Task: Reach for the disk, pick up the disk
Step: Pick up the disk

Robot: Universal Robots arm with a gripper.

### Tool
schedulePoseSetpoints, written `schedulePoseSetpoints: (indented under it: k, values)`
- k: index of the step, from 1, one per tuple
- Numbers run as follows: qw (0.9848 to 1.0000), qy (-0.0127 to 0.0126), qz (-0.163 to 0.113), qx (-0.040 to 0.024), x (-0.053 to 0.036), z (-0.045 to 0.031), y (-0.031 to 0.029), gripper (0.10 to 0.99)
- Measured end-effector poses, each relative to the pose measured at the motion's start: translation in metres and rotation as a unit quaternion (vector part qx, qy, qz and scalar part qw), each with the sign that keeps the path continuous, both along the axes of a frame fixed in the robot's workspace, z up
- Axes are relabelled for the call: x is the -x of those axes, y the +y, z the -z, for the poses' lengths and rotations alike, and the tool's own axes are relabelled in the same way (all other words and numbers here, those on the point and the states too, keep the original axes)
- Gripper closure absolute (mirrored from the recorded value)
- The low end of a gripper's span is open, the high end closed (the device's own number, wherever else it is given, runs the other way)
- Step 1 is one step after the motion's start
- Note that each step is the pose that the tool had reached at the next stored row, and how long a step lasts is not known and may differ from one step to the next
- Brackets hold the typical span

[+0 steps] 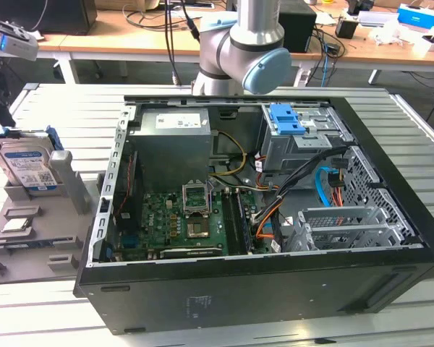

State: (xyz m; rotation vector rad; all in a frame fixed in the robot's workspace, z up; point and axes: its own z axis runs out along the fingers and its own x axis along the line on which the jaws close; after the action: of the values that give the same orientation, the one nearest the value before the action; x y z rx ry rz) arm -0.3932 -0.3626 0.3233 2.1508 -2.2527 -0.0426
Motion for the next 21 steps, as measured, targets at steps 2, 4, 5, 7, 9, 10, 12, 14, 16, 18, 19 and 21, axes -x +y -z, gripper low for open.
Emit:
schedulePoseSetpoints:
  k: [2, 4, 5, 7, 9, 10, 12, 14, 16, 18, 19, 21]
  values:
    - [1.0000, 0.0000, -0.003, 0.0000, 0.0000, 0.0018, 0.0006, 0.486]
    - [1.0000, -0.0001, -0.003, 0.0000, 0.0000, 0.0028, 0.0014, 0.486]
    - [1.0000, -0.0001, -0.003, 0.0000, 0.0000, 0.0033, 0.0022, 0.486]
    - [1.0000, 0.0000, -0.004, 0.0000, -0.0002, 0.0042, 0.0026, 0.486]
    - [1.0000, 0.0000, -0.004, 0.0000, -0.0001, 0.0054, 0.0027, 0.486]
    - [1.0000, 0.0000, -0.004, 0.0000, -0.0001, 0.0061, 0.0027, 0.486]
    - [1.0000, 0.0000, -0.004, 0.0000, -0.0001, 0.0072, 0.0027, 0.486]
    - [1.0000, 0.0000, -0.004, 0.0000, -0.0001, 0.0085, 0.0027, 0.486]
    - [1.0000, 0.0000, -0.004, 0.0000, -0.0001, 0.0108, 0.0027, 0.486]
    - [1.0000, 0.0000, -0.004, 0.0000, -0.0001, 0.0142, 0.0027, 0.486]
    - [1.0000, 0.0000, -0.004, 0.0000, -0.0001, 0.0153, 0.0027, 0.486]
    - [1.0000, 0.0000, -0.004, 0.0000, -0.0001, 0.0172, 0.0027, 0.486]
